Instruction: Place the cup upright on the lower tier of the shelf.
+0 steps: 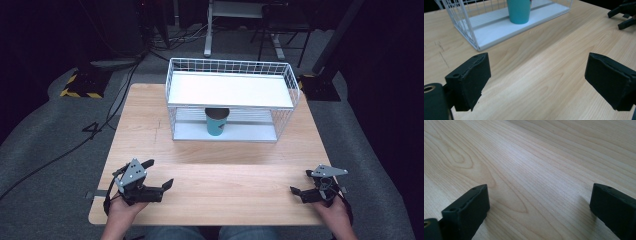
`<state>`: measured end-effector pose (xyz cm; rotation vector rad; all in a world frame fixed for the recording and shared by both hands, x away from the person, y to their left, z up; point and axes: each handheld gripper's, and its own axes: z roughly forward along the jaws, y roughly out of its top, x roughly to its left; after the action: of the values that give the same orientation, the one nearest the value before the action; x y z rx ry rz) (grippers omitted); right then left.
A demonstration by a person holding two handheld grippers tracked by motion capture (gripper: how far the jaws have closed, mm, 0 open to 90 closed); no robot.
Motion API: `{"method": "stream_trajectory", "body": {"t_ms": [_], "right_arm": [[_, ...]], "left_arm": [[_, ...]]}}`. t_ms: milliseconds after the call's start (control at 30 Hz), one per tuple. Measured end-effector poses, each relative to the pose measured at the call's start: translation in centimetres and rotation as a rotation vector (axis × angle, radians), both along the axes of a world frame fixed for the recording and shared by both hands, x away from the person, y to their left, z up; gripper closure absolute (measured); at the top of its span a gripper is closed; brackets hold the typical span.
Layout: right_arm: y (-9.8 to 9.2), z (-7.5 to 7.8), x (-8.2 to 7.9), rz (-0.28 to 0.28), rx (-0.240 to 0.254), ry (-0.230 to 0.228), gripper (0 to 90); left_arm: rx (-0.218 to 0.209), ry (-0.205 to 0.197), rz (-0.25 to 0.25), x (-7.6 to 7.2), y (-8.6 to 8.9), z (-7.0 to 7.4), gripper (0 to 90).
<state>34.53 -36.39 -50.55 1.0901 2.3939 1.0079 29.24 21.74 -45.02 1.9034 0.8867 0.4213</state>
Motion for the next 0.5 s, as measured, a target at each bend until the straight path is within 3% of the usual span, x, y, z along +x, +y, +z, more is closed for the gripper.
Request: {"method": "stream_trajectory", "body": {"t_ms": [233, 367, 500], "right_arm": [[0.0, 0.0, 0.0, 0.000, 0.000, 0.000, 3.0], [0.0, 0.0, 0.0, 0.001, 0.000, 0.000, 3.0], [0.0, 0.0, 0.0, 0.000, 0.000, 0.000, 3.0]], "left_arm": [[0.069, 0.045, 0.013, -0.4, 0.7, -1.2, 9.0], [0.090, 0.075, 0.015, -0.1, 1.0, -2.3, 9.0], [0.140, 0.107, 0.012, 0.2, 1.0, -3.4, 9.1]]}}
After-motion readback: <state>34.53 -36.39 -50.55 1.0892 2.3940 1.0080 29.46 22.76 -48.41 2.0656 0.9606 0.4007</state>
